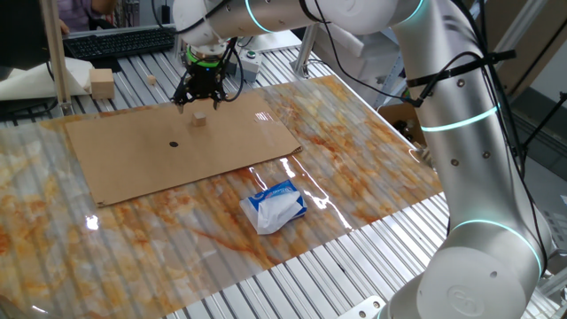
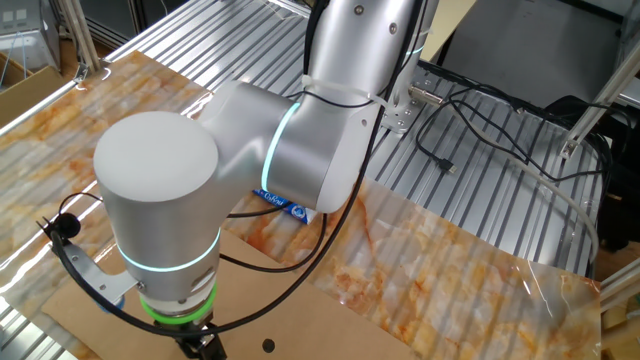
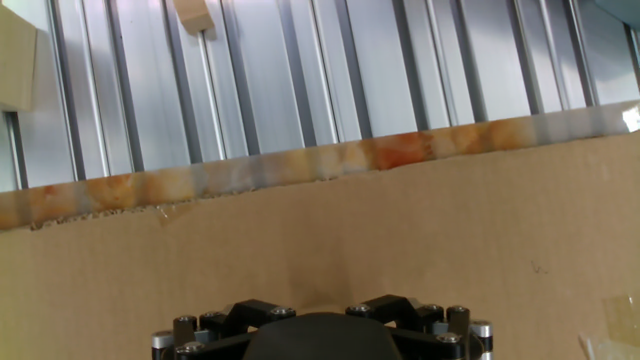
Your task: Grab the block and place it at the designated location
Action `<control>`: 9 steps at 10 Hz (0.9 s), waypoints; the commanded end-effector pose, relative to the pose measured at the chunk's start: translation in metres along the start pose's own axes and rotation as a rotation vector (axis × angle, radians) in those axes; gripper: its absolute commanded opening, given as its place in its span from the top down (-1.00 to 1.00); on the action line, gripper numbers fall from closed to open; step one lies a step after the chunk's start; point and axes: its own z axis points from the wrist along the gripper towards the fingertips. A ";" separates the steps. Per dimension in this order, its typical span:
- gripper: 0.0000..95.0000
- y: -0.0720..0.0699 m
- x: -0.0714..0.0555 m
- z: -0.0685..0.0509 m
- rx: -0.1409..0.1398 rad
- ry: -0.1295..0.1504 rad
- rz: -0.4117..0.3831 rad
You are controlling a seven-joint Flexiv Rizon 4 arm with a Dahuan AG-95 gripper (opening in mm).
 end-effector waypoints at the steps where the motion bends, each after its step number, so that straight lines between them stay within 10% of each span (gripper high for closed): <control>1: -1.00 0.000 0.000 0.002 -0.013 0.042 0.016; 7: -1.00 0.000 0.001 0.009 -0.015 0.041 0.032; 9: -0.60 -0.001 0.003 0.013 -0.017 0.034 0.038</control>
